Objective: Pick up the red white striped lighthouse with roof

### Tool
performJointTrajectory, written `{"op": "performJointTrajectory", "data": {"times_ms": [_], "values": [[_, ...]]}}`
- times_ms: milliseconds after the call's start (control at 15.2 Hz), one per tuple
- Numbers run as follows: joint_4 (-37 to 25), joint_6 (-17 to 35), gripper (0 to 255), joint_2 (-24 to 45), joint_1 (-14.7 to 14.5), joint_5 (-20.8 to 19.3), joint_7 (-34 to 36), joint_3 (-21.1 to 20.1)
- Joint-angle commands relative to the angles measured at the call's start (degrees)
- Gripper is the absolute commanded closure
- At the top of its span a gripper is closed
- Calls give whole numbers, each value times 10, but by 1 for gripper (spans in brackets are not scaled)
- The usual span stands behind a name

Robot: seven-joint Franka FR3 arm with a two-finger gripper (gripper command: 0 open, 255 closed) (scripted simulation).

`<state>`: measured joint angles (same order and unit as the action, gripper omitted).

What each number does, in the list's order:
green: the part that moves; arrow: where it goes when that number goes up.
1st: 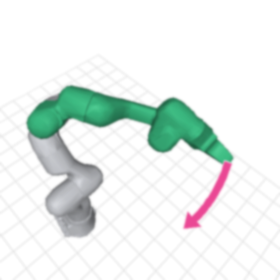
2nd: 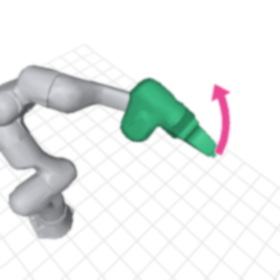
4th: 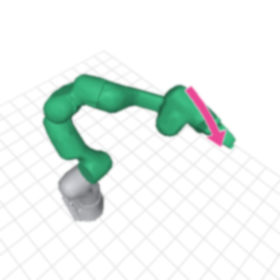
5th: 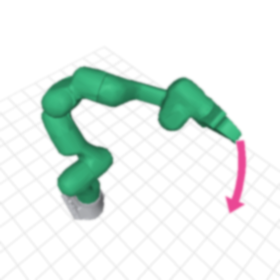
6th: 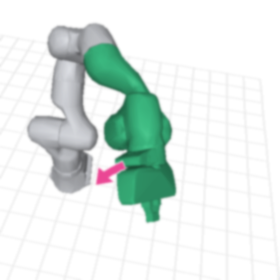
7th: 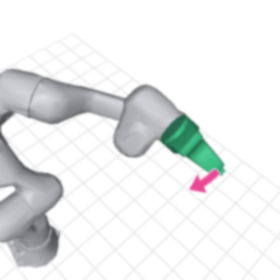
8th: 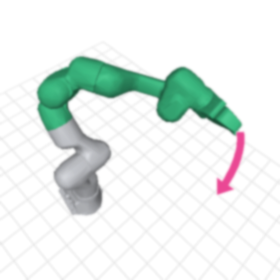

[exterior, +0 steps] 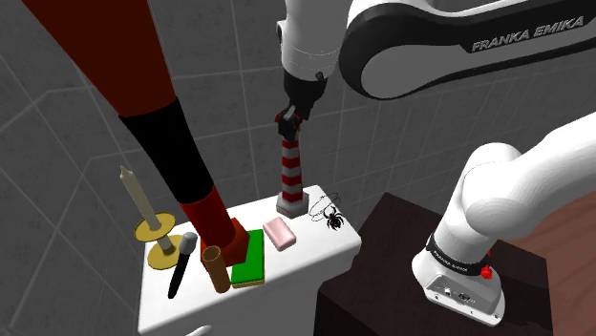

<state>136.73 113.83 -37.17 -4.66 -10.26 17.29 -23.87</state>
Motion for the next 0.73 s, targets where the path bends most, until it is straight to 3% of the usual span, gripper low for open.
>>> {"op": "performJointTrajectory", "data": {"times_ms": [0,660], "values": [[-14,-14,255,-1,0,0,-5,3],[-78,-70,255,5,5,0,-24,9]]}}
